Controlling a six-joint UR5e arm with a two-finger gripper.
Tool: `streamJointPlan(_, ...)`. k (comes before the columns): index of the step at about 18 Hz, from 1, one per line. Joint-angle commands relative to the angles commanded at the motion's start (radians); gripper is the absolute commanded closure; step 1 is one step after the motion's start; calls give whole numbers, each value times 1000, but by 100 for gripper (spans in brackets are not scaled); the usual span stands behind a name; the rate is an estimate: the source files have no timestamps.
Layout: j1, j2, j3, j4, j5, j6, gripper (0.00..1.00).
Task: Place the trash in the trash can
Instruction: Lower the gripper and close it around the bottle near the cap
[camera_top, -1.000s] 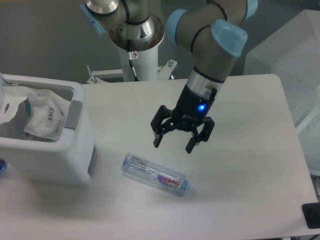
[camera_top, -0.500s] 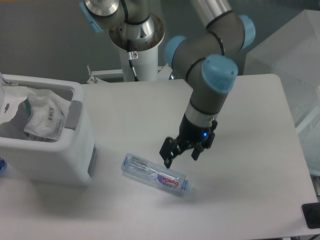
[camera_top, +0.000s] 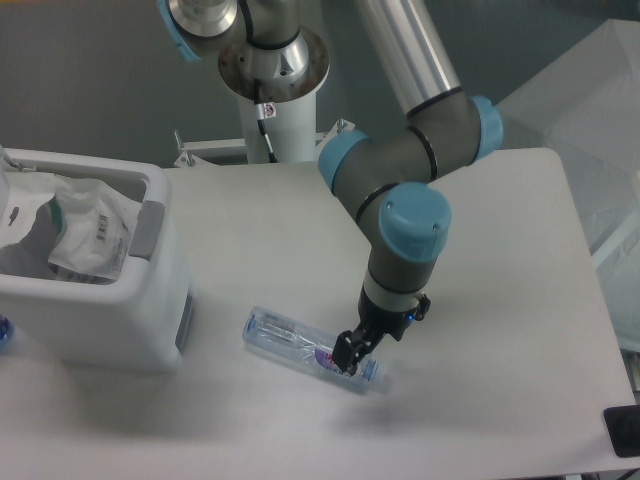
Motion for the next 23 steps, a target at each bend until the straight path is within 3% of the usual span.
streamJointPlan(3, -5, -40, 43, -2, 41, -74, 0)
streamJointPlan(23, -35, -95, 20, 0, 88, -204, 0)
